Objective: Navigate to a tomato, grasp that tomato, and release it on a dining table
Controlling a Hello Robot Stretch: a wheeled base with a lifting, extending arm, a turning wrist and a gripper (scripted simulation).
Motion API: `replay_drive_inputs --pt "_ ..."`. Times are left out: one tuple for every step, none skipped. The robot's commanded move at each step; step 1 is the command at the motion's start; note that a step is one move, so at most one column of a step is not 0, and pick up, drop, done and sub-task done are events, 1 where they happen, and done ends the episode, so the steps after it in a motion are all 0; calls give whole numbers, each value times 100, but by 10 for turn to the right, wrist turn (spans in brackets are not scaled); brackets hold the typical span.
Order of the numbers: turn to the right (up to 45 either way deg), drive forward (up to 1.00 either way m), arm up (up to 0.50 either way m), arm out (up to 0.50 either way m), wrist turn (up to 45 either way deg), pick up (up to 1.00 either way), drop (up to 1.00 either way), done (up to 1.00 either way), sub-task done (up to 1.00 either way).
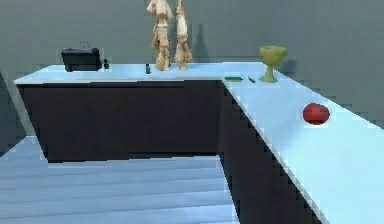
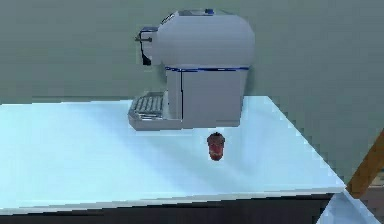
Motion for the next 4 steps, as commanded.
replay_drive_inputs --pt "0 35 0 0 0 0 0 0 0" --pt "-420 0 0 0 0 0 0 0 0" --pt "390 0 0 0 0 0 0 0 0" --pt "0 100 0 0 0 0 0 0 0"
